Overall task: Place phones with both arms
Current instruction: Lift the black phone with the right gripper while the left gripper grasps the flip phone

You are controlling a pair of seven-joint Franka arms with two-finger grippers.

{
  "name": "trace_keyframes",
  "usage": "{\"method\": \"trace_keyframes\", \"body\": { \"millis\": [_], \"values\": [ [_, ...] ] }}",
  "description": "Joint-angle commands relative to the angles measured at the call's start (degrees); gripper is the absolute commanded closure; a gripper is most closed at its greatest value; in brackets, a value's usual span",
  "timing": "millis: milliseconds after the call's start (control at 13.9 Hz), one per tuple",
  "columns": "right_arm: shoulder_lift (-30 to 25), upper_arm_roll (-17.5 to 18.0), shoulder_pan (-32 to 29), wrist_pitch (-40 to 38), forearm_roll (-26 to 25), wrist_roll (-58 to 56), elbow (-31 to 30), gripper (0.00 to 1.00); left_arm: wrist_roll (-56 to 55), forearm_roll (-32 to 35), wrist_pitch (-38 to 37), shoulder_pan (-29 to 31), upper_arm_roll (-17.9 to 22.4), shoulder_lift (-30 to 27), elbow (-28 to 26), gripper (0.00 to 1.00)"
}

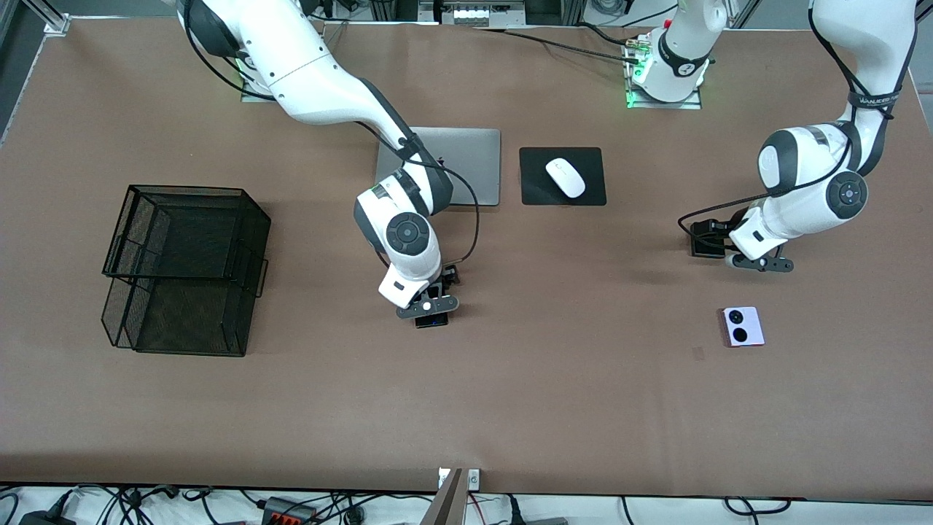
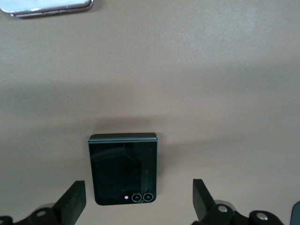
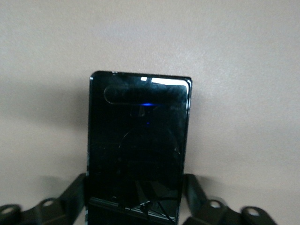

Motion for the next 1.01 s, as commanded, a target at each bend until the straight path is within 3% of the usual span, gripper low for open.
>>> {"method": "trace_keyframes", "body": {
  "millis": [0,72,144,433,649,938],
  "values": [
    [0.59,-0.07,-0.16,-0.33,-0.03,1.55,1.02,0.57,-0.39,0.38,7.9,-0.33,-0.07,0.04,-5.14,0.0],
    [0.5,-0.07,-0.25,-0.33,-0.03,1.55,1.02,0.65,-0.3,0.38,10.64,-0.42,0.02,0.04,-6.73,0.0],
    [0.33,-0.07,-0.25,-0.33,-0.03,1.64,1.02,0.67,-0.21,0.38,10.84,-0.42,0.02,0.12,-6.74,0.0],
    [-3.01,-0.42,-0.51,-1.47,-0.03,1.46,1.02,0.67,2.16,0.38,13.91,-0.25,0.02,1.35,-7.71,0.0],
    [-9.76,-0.42,-3.84,-8.12,-0.47,-0.37,0.76,0.67,4.26,0.38,15.05,0.19,0.46,1.62,-7.71,0.0],
    [-19.51,-0.42,-10.17,-16.93,-0.47,-15.72,-4.66,0.67,4.71,0.38,15.85,0.28,0.64,2.5,-7.62,0.0]
  ]
}}
